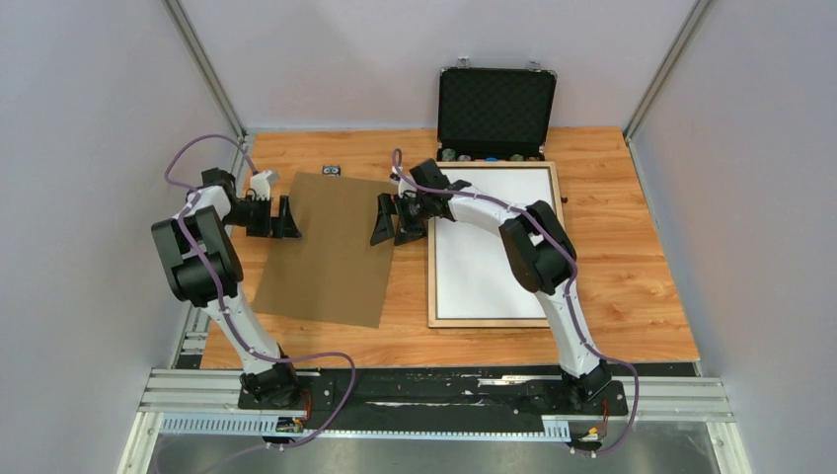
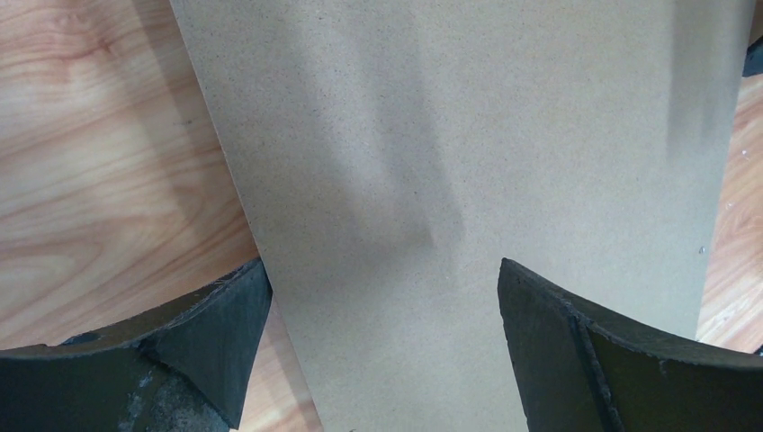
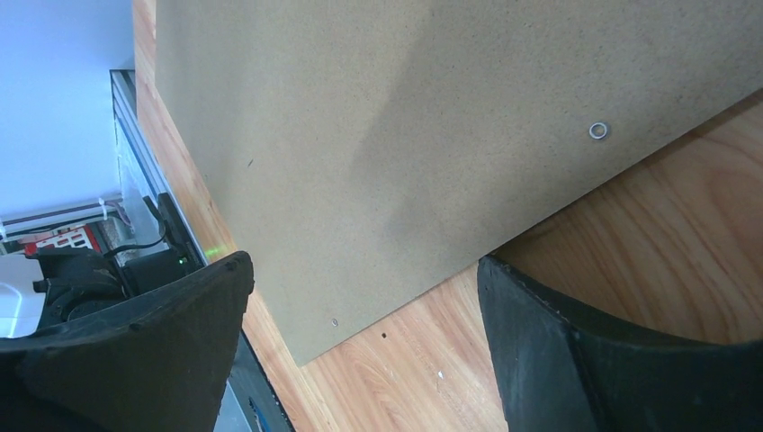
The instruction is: Put the photo into the frame
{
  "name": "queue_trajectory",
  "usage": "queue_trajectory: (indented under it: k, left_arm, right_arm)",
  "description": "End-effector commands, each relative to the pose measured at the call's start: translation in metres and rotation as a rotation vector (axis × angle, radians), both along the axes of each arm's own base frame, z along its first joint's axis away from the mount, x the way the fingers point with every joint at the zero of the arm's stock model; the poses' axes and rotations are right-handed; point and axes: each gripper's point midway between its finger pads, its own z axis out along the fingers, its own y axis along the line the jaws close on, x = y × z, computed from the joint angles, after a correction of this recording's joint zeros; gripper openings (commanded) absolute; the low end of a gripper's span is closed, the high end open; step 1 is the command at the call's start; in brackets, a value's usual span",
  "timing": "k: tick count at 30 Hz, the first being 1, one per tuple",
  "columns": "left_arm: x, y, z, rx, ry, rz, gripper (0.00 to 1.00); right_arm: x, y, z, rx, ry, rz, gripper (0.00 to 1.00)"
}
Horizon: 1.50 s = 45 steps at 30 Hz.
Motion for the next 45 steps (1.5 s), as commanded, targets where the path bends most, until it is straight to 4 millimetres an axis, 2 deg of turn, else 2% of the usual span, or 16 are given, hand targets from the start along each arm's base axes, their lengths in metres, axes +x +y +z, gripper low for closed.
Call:
queue_trajectory:
  k: [1,6,13,27,33,45]
  left_arm:
    - [-0.018,-0.029,0.037,-0.121,-0.017,-0.051,1.00]
    - [-0.027,-0.036,0.059,-0.134,-0.051,-0.072,1.00]
    - [-0.040,-0.050,0.092,-0.184,-0.094,-0.105,1.00]
    - [-0.064,-0.082,0.189,-0.318,-0.232,-0.141,1.00]
    - [-0.071,-0.091,0.208,-0.314,-0.264,-0.149,1.00]
    - [-0.083,-0.114,0.220,-0.352,-0.296,-0.168,1.00]
  right_arm:
    - [-0.003,0.018,0.031,0.095,-0.028,0.049,0.93]
    - [-0.002,0.016,0.039,0.115,-0.041,0.062,0.91]
    - [-0.002,0.017,0.041,0.126,-0.042,0.067,0.89]
    - [-0.005,0.017,0.029,0.127,-0.024,0.091,0.91]
    - [-0.005,0.018,0.032,0.133,-0.028,0.095,0.91]
    - [-0.007,0.018,0.034,0.139,-0.026,0.102,0.91]
